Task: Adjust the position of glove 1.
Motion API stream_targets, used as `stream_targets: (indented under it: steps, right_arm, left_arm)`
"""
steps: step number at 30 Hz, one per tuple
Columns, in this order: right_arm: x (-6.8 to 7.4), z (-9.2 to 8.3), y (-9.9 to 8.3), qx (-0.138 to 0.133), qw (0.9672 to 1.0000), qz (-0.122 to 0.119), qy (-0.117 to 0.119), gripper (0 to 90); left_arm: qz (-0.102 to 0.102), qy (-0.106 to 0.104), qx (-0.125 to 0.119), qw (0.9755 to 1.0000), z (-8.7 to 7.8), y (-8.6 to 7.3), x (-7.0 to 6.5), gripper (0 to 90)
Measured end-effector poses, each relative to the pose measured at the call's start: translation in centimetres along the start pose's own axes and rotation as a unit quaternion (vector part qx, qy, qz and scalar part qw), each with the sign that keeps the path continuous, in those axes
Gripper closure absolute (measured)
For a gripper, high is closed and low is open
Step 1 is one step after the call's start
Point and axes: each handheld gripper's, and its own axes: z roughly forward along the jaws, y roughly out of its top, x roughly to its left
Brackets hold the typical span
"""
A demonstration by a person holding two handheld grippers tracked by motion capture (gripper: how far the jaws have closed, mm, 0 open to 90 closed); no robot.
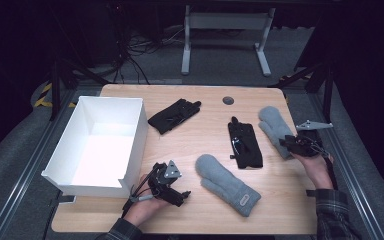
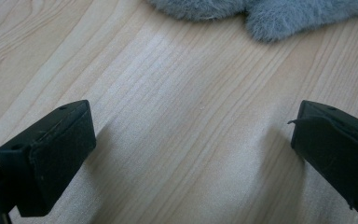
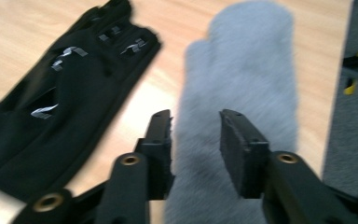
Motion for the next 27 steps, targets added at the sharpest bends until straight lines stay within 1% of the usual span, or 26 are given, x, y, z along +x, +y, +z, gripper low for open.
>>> stream_targets:
  steps: [2,5,6,7,8,10,11,12,15,18,20,22,24,25,27]
  right_arm:
    - [-0.5,0.5,0.5,0.003,1.0,0.004,-0.003,57.6]
    - [-1.3,1.6,1.0,-0.008,0.9998,0.017,-0.009,54.3]
    - [-1.3,1.6,1.0,-0.008,0.9998,0.017,-0.009,54.3]
    - [-1.6,2.6,1.3,-0.006,0.9996,0.021,-0.017,53.0]
    - [-1.7,3.0,1.3,-0.004,0.9995,0.022,-0.022,53.0]
    - [-2.0,3.8,1.3,0.002,0.9994,0.024,-0.025,53.3]
    - [-2.0,4.1,1.2,0.005,0.9992,0.026,-0.031,53.5]
    - [-2.0,4.1,1.2,0.005,0.9992,0.026,-0.031,53.5]
    - [-2.5,4.6,0.7,0.01,0.9989,0.028,-0.037,57.3]
    - [-2.6,5.2,0.1,0.019,0.9989,0.023,-0.035,63.9]
    - [-2.6,5.4,-0.2,0.015,0.999,0.025,-0.035,72.8]
    - [-2.3,5.4,-0.2,0.014,0.9989,0.01,-0.043,80.8]
    - [-2.4,5.3,-0.2,0.013,0.9991,0.007,-0.04,84.0]
    - [-2.4,5.2,-0.2,0.011,0.9992,0.01,-0.037,84.7]
    - [-2.4,4.9,-0.2,0.005,0.9994,0.006,-0.033,85.4]
  left_arm:
    - [-0.001,0.001,0.0,1.0,0.0,0.0,0.0,0.1]
    - [-0.002,0.001,-0.001,1.0,0.0,0.0,0.0,0.0]
    - [-0.002,0.001,-0.001,1.0,0.0,0.0,0.0,0.1]
    - [-0.001,0.001,0.0,1.0,0.0,0.0,0.0,0.0]
    - [-0.002,0.001,0.0,1.0,0.0,0.0,0.0,0.1]
    - [-0.002,0.001,0.0,1.0,0.0,0.0,0.0,0.1]
    - [-0.002,0.001,0.0,1.0,0.0,0.0,0.0,0.1]
    - [-0.002,0.001,0.0,1.0,0.0,0.0,0.0,0.1]
    - [-0.002,0.001,0.0,1.0,0.0,0.0,0.0,0.0]
    - [-0.002,0.001,0.0,1.0,0.0,0.0,0.0,0.0]
    - [-0.002,0.001,0.0,1.0,0.0,0.0,0.0,0.0]
    - [-0.002,0.001,0.0,1.0,0.0,0.0,0.0,0.0]
    - [-0.001,0.001,0.0,1.0,0.0,0.0,0.0,0.0]
    - [-0.002,0.001,0.0,1.0,0.0,0.0,0.0,0.0]
    - [-0.001,0.001,0.0,1.0,0.0,0.0,0.0,0.1]
